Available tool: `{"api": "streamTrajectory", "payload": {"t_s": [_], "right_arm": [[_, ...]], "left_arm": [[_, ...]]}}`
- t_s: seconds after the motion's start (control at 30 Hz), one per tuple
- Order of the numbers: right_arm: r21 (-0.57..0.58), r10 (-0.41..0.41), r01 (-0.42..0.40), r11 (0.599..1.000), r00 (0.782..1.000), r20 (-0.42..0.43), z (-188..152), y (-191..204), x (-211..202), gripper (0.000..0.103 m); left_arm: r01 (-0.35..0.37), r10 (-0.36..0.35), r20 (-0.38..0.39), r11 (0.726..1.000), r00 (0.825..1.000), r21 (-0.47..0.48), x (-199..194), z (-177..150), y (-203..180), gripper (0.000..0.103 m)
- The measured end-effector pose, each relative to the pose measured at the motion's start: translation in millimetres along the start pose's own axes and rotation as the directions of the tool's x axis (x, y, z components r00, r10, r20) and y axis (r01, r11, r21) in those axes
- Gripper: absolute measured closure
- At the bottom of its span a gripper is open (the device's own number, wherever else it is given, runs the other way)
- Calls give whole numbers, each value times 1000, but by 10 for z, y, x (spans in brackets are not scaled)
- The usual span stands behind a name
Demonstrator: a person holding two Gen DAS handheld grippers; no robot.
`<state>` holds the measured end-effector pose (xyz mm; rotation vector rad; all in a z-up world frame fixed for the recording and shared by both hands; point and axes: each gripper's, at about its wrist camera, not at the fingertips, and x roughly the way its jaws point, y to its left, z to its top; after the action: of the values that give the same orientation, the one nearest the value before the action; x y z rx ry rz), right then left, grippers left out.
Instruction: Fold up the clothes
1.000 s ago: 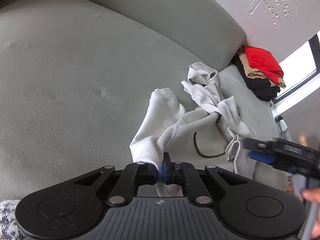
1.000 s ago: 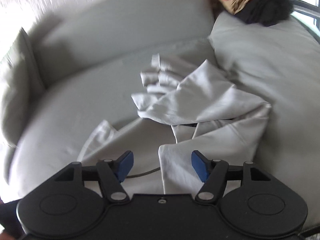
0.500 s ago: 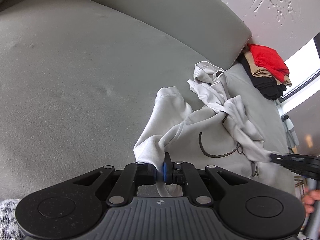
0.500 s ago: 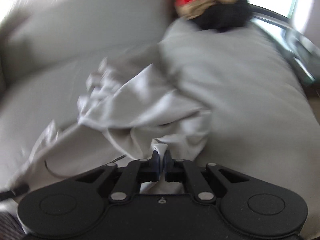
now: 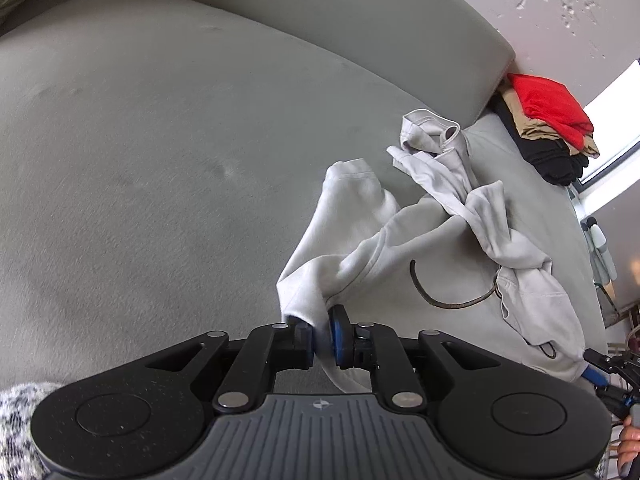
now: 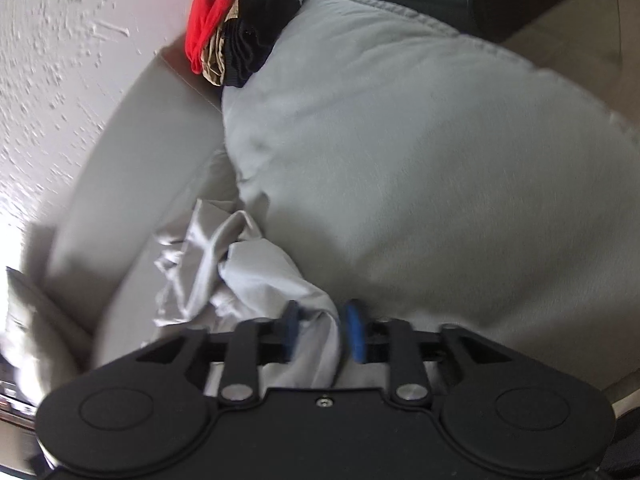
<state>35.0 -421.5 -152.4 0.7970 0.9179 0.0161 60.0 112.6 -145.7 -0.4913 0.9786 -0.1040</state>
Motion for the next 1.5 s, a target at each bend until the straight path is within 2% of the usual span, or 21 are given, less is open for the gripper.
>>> {"api": "streamTrajectory", "payload": {"t_s": [0.13,0.27,0.37,0.53,0.6,0.67,0.8,0.93,1.17,1.2,1.23,1.27,1.3,1.4,1.47,1.5], "right_arm": [[-35,39,-42,999,996,-82,-13,-43,12,65],[-201,-27,3,980,992,-120,-84,80,142,68],[-259,-48,23,966,995,-91,-90,195,203,68],[-324,-76,72,943,997,1,-81,395,264,74],[-201,-32,56,978,992,121,2,317,207,75],[-78,-15,28,997,987,161,43,223,209,75],[-57,0,5,998,995,96,42,170,232,77],[-52,21,-21,998,1000,-9,-17,130,241,77],[-11,62,-62,998,998,-16,-50,46,296,77],[-13,61,-61,998,998,-16,-47,48,305,81],[-21,48,-48,999,999,-14,-46,62,315,85],[-40,26,-27,999,1000,-11,-58,91,307,96],[-60,5,-6,998,1000,-7,-69,119,299,101],[-117,-58,59,991,998,5,-104,205,275,101],[-145,-81,78,986,997,-15,-151,296,219,101],[-117,-47,40,992,997,-58,-162,313,192,101]], "left_arm": [[0,0,-6,1000,1000,-2,5,-3,-6,91],[-8,9,-9,1000,1000,11,23,-1,-29,91],[-15,15,-9,1000,1000,20,35,2,-37,91],[-28,28,-8,999,1000,38,62,7,-61,90],[-26,26,-8,999,1000,36,62,9,-53,90],[-23,24,-9,999,1000,33,62,12,-45,89],[-4,4,-15,1000,1000,13,59,17,-21,86],[32,-32,-20,999,999,-19,43,-16,-4,77],[96,-98,-28,993,995,-72,89,-30,16,74],[108,-111,-30,991,993,-83,110,-17,26,76],[127,-130,-30,987,991,-95,136,-7,34,85],[135,-140,-35,985,990,-103,165,-2,32,89],[134,-139,-44,986,989,-100,189,-6,15,100],[169,-173,-31,981,984,-93,47,91,-99,101],[203,-205,-11,975,979,-88,-108,186,-193,101],[220,-221,-2,972,975,-86,-185,233,-239,102]]}}
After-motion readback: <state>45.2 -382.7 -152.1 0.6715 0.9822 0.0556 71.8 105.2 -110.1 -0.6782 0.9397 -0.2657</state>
